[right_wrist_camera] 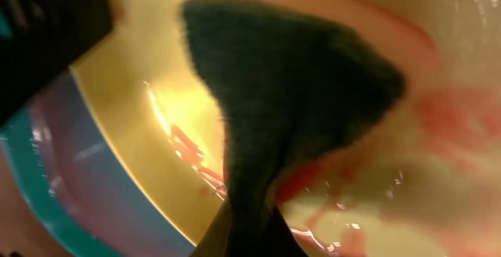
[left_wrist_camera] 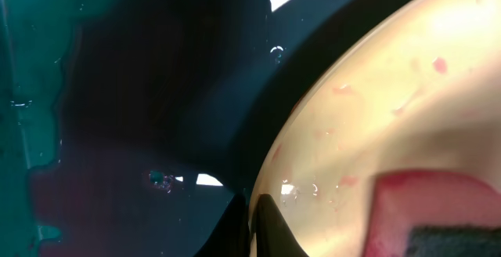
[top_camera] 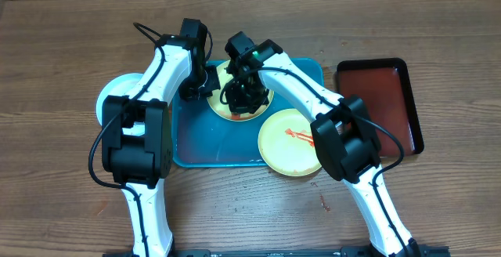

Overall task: Clean dirty plates on tray and stack at the side
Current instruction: 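Lower the sponge onto the upper yellow plate and scrub it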

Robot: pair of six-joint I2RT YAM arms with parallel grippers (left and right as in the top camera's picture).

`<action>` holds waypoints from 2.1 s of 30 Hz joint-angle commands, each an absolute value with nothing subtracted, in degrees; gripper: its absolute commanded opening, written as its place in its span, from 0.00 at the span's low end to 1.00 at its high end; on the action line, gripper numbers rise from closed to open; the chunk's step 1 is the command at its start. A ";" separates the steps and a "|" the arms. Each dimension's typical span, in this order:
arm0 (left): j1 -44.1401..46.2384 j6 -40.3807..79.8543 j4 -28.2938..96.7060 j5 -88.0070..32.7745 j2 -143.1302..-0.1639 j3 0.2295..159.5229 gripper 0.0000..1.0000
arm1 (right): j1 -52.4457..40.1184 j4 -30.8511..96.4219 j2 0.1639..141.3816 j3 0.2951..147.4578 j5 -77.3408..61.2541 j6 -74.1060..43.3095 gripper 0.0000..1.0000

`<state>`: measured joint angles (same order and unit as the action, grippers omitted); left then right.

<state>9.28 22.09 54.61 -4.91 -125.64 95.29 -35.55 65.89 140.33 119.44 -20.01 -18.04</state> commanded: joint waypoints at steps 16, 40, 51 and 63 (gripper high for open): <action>9.52 21.23 55.22 -4.49 -129.12 94.52 0.04 | -25.10 64.99 141.23 119.35 -2.79 -15.90 0.04; 9.50 21.19 55.31 -4.49 -129.12 94.52 0.05 | -36.07 68.71 142.96 121.01 -14.46 -12.56 0.04; 9.50 21.19 55.27 -4.49 -129.12 94.52 0.04 | -29.36 75.68 142.96 128.70 4.29 -20.82 0.04; 9.50 21.19 55.29 -4.47 -129.12 94.52 0.04 | -31.68 67.29 147.35 128.64 -2.57 -21.89 0.04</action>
<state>9.72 21.69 55.18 -6.90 -125.82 95.29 -30.15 68.53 144.27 127.48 0.60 -19.29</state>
